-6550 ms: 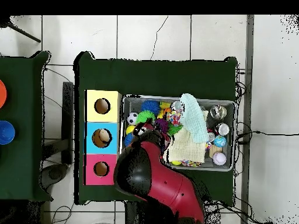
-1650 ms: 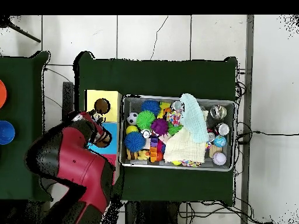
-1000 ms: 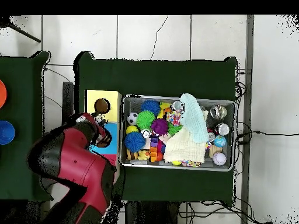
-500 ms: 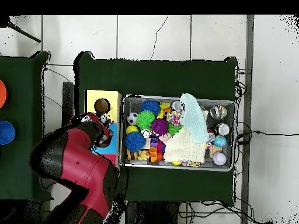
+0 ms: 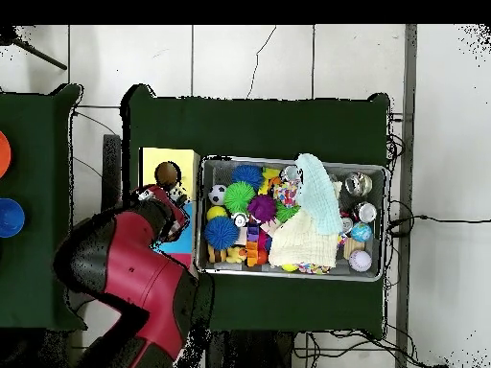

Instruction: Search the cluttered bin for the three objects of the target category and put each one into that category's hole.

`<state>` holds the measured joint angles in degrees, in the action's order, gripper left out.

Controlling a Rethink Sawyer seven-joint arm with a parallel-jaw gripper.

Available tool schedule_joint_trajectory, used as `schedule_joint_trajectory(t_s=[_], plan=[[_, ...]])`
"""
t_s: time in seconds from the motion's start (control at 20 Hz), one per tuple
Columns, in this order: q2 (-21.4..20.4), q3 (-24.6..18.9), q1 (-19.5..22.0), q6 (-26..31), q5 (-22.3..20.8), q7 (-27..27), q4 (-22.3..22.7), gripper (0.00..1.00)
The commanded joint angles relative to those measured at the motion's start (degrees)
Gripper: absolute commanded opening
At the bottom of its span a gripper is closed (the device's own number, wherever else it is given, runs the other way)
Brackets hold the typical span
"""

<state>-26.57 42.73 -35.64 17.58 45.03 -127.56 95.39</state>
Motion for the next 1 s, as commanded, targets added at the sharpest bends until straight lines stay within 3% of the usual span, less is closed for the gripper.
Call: schedule_joint_trajectory(t_s=[0.05, 0.5, 1.0], plan=[[2.7, -8.1, 2.4, -4.3, 1.9, -15.9, 5.7, 0.00], [3.1, -9.3, 2.5, -3.9, 2.5, -16.3, 5.7, 0.00], [4.6, -5.7, -0.5, 4.4, 2.6, -19.7, 3.6, 0.00]])
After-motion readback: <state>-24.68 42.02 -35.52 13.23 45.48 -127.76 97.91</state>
